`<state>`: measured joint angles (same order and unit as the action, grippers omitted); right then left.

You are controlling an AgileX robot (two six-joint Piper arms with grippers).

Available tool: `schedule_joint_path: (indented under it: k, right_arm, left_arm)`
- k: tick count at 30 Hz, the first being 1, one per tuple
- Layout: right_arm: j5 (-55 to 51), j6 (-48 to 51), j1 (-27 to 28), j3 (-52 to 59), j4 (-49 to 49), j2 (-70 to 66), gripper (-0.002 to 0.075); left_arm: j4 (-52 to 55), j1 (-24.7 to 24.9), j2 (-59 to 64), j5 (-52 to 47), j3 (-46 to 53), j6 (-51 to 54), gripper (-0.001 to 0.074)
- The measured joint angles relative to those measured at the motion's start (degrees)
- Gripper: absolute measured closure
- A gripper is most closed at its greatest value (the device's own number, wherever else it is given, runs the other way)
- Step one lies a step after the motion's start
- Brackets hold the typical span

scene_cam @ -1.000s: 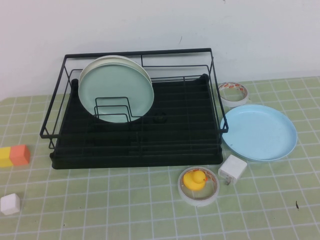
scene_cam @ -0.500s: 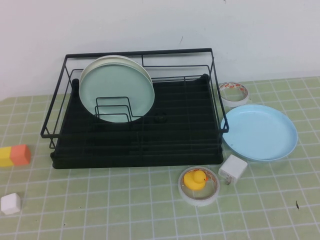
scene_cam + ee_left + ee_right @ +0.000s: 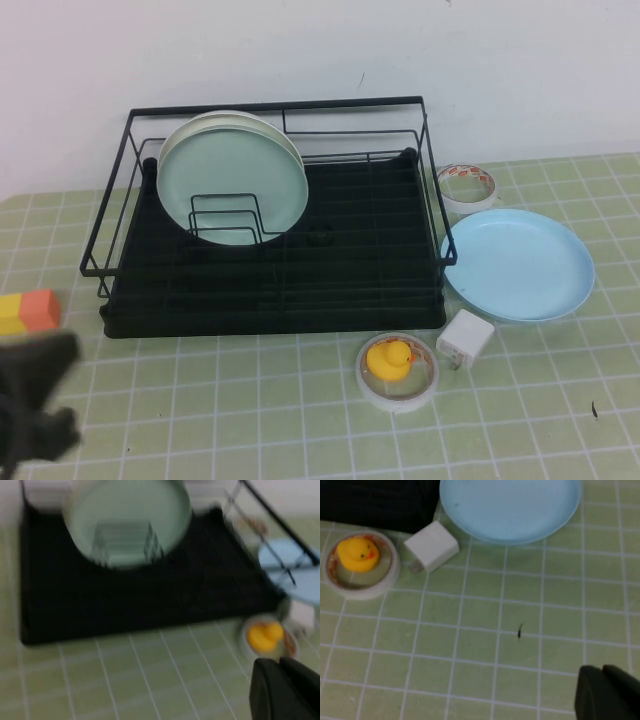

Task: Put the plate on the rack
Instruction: Pick up the plate from the table

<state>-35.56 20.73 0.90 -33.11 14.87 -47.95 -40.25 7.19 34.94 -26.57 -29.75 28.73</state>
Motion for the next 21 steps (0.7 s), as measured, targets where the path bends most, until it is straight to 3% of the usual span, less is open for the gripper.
schedule_joint_path:
  k: [9,16,21]
  right_arm:
    - [7.69,4.83,0.00,-1.50,14.72,-19.42,0.0728]
    - [7.60,7.44,0.00,-13.75,20.40,-40.19,0.0723]
    - [3.85,6.21,0.00,-25.08,21.00,-52.42,0.0603]
  left_arm:
    - [-9.60,0.00,12.37,-14.27,0.00,-0.22,0.0737]
    - [-11.84,0.00,19.77,-19.42,0.00,-0.22,0.0737]
    - [-14.27,0.00,21.81,-18.95,0.00,-0.22,0.0738]
